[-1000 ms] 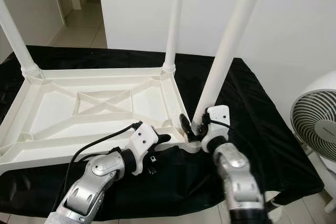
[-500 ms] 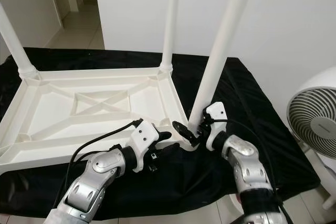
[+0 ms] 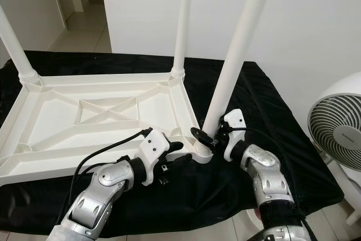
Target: Building children table
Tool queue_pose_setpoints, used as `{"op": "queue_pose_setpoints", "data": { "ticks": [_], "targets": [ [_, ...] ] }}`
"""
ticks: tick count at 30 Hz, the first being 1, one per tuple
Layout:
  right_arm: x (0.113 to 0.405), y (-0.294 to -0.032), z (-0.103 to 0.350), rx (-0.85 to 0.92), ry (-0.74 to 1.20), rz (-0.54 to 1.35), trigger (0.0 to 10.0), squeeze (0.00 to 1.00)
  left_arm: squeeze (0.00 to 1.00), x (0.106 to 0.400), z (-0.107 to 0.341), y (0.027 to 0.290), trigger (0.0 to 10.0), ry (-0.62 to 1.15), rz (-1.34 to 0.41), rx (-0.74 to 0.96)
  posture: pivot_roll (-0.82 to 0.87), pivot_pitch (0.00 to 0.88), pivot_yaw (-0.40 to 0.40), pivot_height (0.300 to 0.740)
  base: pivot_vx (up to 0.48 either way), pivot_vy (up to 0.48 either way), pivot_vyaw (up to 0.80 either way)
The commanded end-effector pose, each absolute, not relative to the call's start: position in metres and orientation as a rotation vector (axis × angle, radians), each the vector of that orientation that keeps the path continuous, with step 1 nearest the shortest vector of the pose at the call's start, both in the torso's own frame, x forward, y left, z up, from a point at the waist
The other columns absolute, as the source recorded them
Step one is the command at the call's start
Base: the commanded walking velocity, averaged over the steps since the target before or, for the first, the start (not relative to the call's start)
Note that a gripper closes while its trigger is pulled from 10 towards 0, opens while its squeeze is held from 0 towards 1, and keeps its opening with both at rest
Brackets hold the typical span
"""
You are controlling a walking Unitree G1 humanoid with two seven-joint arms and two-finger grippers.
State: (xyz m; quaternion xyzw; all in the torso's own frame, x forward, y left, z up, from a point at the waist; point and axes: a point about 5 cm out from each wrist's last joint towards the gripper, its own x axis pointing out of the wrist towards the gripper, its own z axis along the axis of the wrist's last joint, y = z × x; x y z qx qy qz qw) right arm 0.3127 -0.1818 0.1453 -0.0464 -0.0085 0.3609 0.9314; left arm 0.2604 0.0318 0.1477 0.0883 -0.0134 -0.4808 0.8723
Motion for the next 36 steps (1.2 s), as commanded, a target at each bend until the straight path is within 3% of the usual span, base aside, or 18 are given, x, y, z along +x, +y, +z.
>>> {"op": "queue_pose_setpoints", "data": {
  "ticks": [1, 5, 6, 12, 17, 19, 24, 25, 26, 27, 29, 30, 34, 35, 36],
  "targets": [
    [0.306, -0.178, 0.131, -0.045, 0.032, 0.532, 0.0, 0.00, 0.00, 0.261, 0.146, 0.032, 10.0, -0.018, -0.950, 0.168, 0.00, 0.036, -0.044, 0.740, 0.000, 0.000, 0.00],
    [0.303, -0.178, 0.130, -0.043, 0.039, 0.439, 0.0, 0.00, 0.00, 0.262, 0.146, 0.031, 10.0, -0.016, -0.951, 0.164, 0.00, 0.036, -0.044, 0.740, 0.000, 0.000, 0.00],
    [0.298, -0.180, 0.129, 0.011, 0.050, 0.294, 0.0, 0.00, 0.00, 0.259, 0.145, 0.028, 10.0, -0.014, -0.965, 0.161, -0.01, 0.044, -0.040, 0.740, 0.000, 0.000, 0.00],
    [0.281, -0.177, 0.131, -0.020, 0.029, 0.042, 0.0, 0.00, 0.00, 0.258, 0.144, 0.026, 10.0, -0.012, -0.979, 0.161, -0.02, 0.046, -0.045, 0.740, 0.000, 0.000, 0.00],
    [0.278, -0.175, 0.130, -0.009, 0.036, -0.024, 0.0, 0.00, 0.00, 0.258, 0.144, 0.026, 10.0, -0.013, -0.980, 0.161, -0.02, 0.045, -0.046, 0.740, 0.000, 0.000, 0.00],
    [0.271, -0.153, 0.127, 0.026, 0.064, -0.043, 0.0, 0.00, 0.00, 0.258, 0.145, 0.025, 10.0, -0.015, -0.982, 0.158, -0.02, 0.039, -0.053, 0.740, 0.000, 0.000, 0.00],
    [0.269, -0.146, 0.130, 0.045, 0.058, -0.022, 0.0, 0.00, 0.00, 0.257, 0.144, 0.024, 10.0, -0.012, -0.982, 0.154, -0.02, 0.036, -0.054, 0.740, 0.000, 0.000, 0.00],
    [0.270, -0.147, 0.132, 0.040, 0.059, -0.009, 8.6, 0.00, 0.00, 0.256, 0.143, 0.024, 10.0, -0.011, -0.984, 0.155, -0.02, 0.030, -0.057, 0.740, 0.000, 0.000, 0.00],
    [0.270, -0.147, 0.132, 0.040, 0.059, -0.009, 8.6, 0.00, 0.00, 0.256, 0.143, 0.024, 10.0, -0.011, -0.984, 0.155, -0.02, 0.030, -0.057, 0.740, 0.000, 0.000, 0.00],
    [0.271, -0.148, 0.134, 0.044, 0.055, 0.035, 10.0, 0.00, 0.00, 0.257, 0.143, 0.023, 10.0, -0.012, -0.985, 0.155, -0.02, 0.025, -0.058, 0.740, 0.000, 0.000, 0.00],
    [0.275, -0.152, 0.139, 0.033, 0.038, 0.112, 10.0, 0.00, 0.00, 0.257, 0.143, 0.022, 10.0, -0.014, -0.986, 0.156, -0.02, 0.025, -0.058, 0.740, 0.000, 0.000, 0.00],
    [0.277, -0.153, 0.141, 0.033, 0.029, 0.133, 10.0, 0.22, 0.00, 0.257, 0.143, 0.022, 10.0, -0.015, -0.985, 0.156, -0.02, 0.018, -0.058, 0.740, 0.000, 0.000, 0.00],
    [0.278, -0.155, 0.142, 0.033, 0.025, 0.141, 10.0, 0.22, 0.00, 0.258, 0.143, 0.022, 10.0, -0.015, -0.985, 0.156, -0.02, 0.018, -0.058, 0.740, 0.000, 0.000, 0.00],
    [0.279, -0.153, 0.144, 0.039, 0.023, 0.218, 10.0, 1.00, 0.00, 0.258, 0.143, 0.022, 10.0, -0.016, -0.985, 0.158, -0.02, 0.012, -0.059, 0.740, 0.000, 0.000, 0.00],
    [0.279, -0.153, 0.144, 0.039, 0.023, 0.218, 10.0, 1.00, 0.00, 0.258, 0.143, 0.022, 10.0, -0.016, -0.985, 0.158, -0.02, 0.012, -0.059, 0.740, 0.000, 0.000, 0.00]
  ]
}}
